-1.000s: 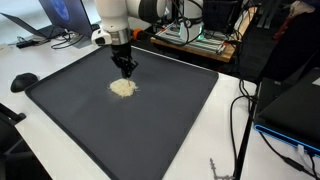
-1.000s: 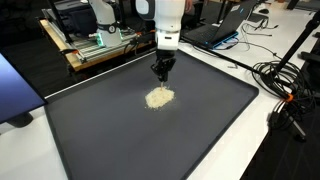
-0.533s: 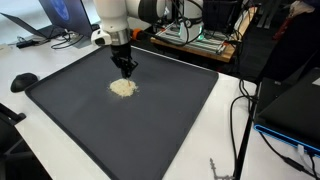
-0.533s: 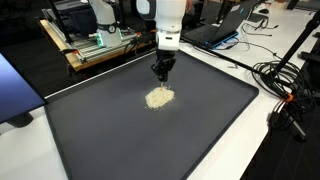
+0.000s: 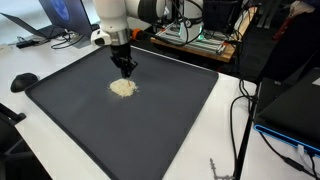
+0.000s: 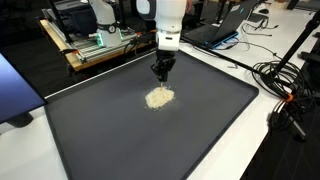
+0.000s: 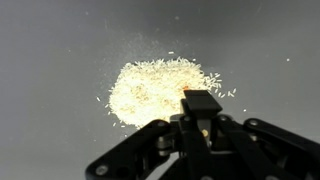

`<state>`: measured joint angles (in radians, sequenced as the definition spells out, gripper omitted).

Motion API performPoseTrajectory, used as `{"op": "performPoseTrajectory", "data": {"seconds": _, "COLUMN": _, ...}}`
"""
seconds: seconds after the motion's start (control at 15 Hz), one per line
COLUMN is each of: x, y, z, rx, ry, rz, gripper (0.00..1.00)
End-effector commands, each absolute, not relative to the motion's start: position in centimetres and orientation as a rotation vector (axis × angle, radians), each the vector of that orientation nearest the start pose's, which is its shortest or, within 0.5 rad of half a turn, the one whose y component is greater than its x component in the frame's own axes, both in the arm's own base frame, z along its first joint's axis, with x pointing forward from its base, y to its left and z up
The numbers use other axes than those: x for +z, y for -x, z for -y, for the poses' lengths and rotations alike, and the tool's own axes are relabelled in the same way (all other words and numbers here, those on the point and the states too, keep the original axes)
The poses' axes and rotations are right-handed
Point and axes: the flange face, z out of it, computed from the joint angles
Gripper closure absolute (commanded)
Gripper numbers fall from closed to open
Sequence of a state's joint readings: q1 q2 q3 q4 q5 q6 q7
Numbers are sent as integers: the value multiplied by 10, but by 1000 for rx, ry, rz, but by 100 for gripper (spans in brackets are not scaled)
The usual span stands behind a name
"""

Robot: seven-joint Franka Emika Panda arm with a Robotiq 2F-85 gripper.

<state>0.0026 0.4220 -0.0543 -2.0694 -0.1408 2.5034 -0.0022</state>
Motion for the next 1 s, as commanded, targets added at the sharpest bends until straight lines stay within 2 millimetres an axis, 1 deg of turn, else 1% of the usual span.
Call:
{"op": "performPoseTrajectory", "data": {"seconds": 0.0, "x": 226, "y": -592, "z": 30, "rx": 12, "ry": 3276, "rz": 102, "gripper": 97}}
{"op": "performPoseTrajectory", "data": {"seconds": 0.4, "x": 239, "y": -587, "z": 37, "rx": -5, "ry": 3274, "rz": 83, "gripper": 97}}
{"op": "performPoseTrajectory", "data": {"seconds": 0.93, "x": 262, "y": -581, "z": 36, "rx": 0, "ry": 3282, "rz": 77, "gripper": 97}}
